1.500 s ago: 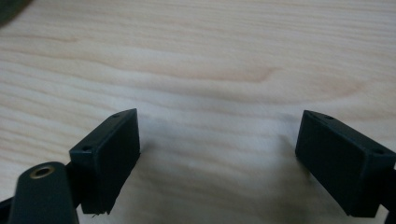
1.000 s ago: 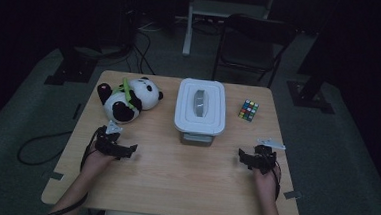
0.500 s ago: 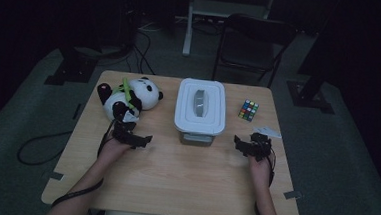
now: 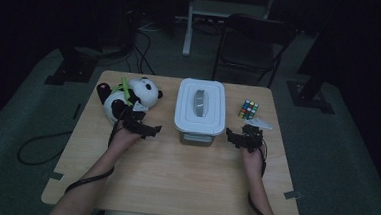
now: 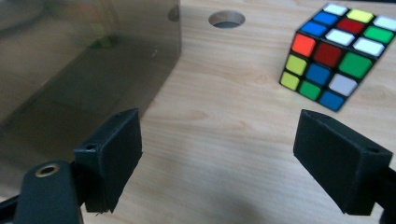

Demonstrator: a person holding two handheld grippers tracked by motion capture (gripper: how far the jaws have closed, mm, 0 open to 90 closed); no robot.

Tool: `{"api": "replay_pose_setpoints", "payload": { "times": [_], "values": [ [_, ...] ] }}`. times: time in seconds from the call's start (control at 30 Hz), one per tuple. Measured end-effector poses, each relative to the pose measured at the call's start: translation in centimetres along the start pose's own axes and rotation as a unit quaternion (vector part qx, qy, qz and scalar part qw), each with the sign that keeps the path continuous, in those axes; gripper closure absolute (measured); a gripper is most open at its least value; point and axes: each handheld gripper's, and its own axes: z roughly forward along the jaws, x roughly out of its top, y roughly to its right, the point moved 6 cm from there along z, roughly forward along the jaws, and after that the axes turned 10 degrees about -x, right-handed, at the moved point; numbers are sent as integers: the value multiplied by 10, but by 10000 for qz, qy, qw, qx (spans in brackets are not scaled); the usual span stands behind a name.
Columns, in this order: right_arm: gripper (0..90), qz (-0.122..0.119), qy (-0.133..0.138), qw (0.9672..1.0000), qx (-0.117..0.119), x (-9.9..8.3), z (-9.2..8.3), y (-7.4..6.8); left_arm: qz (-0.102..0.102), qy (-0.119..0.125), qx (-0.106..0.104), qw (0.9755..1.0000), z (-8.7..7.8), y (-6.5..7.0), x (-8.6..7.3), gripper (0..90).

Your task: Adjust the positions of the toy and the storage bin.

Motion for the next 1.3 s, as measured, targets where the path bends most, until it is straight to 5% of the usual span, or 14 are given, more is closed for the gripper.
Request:
{"api": "replay_pose_setpoints", "payload": {
  "times": [0.33,0.5,0.6,0.83,1.3],
  "values": [
    [153,7,8,9999,138,9,17,-14,83,86,-94,9999,27,15,21,4],
    [166,-83,12,9998,196,12,26,-19,50,124,48,9999,34,11,31,4],
    [187,143,60,9991,394,15,29,-20,-13,225,66,9997,35,10,41,4],
    [187,198,131,9991,344,20,35,-19,64,265,172,9995,38,13,54,4],
    [237,343,333,9961,745,22,30,-22,300,47,245,9992,38,21,50,4]
  ]
}}
